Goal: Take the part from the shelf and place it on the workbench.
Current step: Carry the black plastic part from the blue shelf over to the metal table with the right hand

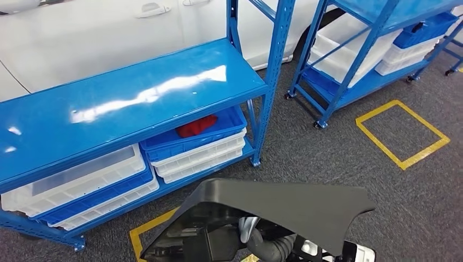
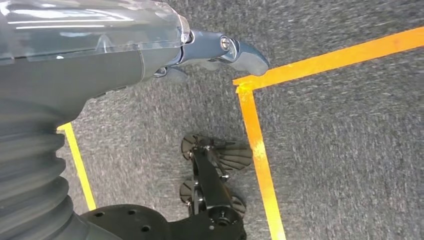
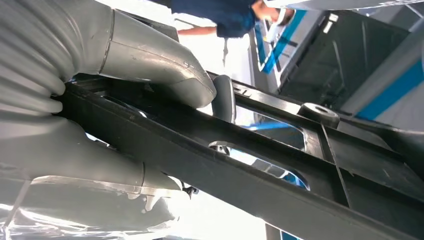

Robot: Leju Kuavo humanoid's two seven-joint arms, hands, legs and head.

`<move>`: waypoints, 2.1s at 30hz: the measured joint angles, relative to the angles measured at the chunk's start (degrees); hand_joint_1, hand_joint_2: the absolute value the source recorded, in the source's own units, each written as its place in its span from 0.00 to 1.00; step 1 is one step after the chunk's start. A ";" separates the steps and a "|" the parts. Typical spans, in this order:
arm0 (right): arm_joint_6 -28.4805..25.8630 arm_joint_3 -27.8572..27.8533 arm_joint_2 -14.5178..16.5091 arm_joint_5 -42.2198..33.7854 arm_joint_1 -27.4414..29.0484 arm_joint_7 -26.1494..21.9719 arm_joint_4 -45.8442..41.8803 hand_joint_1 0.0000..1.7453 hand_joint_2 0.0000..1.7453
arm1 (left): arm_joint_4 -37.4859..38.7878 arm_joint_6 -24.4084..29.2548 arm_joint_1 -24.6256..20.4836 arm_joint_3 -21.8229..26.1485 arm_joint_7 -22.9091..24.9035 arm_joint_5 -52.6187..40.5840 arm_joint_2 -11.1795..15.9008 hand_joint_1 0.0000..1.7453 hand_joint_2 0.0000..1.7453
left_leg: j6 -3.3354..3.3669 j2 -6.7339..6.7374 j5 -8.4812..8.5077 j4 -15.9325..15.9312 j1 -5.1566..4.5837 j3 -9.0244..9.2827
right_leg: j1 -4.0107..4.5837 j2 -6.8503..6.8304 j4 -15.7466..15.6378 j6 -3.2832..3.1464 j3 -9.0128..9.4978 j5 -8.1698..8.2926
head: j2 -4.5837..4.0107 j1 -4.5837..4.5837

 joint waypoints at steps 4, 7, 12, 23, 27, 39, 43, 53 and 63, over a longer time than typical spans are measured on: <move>1.65 -0.05 0.10 -1.18 -0.07 0.00 -0.51 1.00 1.00 | 0.00 1.29 -0.19 0.15 -0.05 0.92 -0.02 0.00 1.00 | -1.06 -2.57 -3.39 4.56 0.46 -1.73 | -0.42 2.22 -0.87 -1.62 0.05 0.76 | 0.00 0.01; 4.43 -0.43 0.71 -2.56 -0.01 0.00 -0.67 1.00 1.00 | 0.00 4.16 0.32 0.71 0.33 1.87 -0.02 0.00 1.00 | -1.16 -5.05 -8.41 15.64 0.52 -6.73 | -0.04 4.11 -0.86 -2.13 -0.11 0.87 | 0.00 0.00; 8.80 -2.11 2.12 -4.37 0.00 0.00 -0.81 1.00 1.00 | -0.04 6.98 0.57 2.09 0.40 3.27 0.00 0.00 1.00 | -0.45 -7.74 -1.37 4.69 0.56 -1.99 | 0.22 7.59 -0.04 -1.84 -0.14 0.74 | 0.00 0.00; 9.01 -4.85 5.02 -3.26 -1.74 0.00 1.01 1.00 1.00 | -0.52 4.14 0.56 2.34 -2.86 -0.02 0.78 0.00 1.00 | 1.66 -3.91 0.21 -0.31 0.58 -0.09 | -0.31 3.15 16.09 0.99 -8.79 -6.47 | 0.00 0.02; 7.46 -5.46 5.48 -2.68 -2.27 0.00 1.74 1.00 1.00 | -0.52 3.51 -0.01 1.54 -2.82 -0.53 1.61 0.00 1.00 | 1.03 -1.58 -0.23 -0.28 0.47 0.41 | -0.40 0.59 5.55 0.74 -3.17 -0.75 | 0.00 0.02; 6.00 -5.45 7.14 -1.42 -3.49 0.00 2.38 1.00 1.00 | -0.52 4.40 -0.24 1.46 -2.26 0.20 2.46 0.00 1.00 | -1.25 -5.26 -8.45 17.03 0.51 -7.15 | 0.34 4.89 -0.53 -2.60 -0.44 0.92 | 0.00 0.02; 5.54 -5.45 7.33 -1.36 -3.40 0.00 2.34 1.00 1.00 | -0.52 3.91 -0.18 1.45 -2.26 -0.38 2.85 0.00 1.00 | -0.63 -7.83 -0.89 4.66 0.62 -2.66 | 0.41 7.77 0.11 -2.24 -0.43 0.73 | 0.00 0.02; 4.74 -5.45 7.53 -1.11 -2.39 0.00 1.93 1.00 1.00 | -0.52 3.62 0.01 1.37 -2.03 -1.15 3.52 0.00 1.00 | 1.63 -4.92 0.67 -0.16 0.40 -0.80 | 0.00 3.41 13.92 0.65 -7.97 -6.18 | 0.00 0.02; 4.76 -5.46 7.58 -1.16 -1.74 0.00 1.54 1.00 1.00 | -0.52 3.66 -0.19 1.34 -1.90 -1.30 3.51 0.00 1.00 | -0.43 0.44 -0.26 -0.21 0.05 0.26 | 0.59 -0.16 -0.11 -1.23 -0.57 0.24 | 0.00 0.01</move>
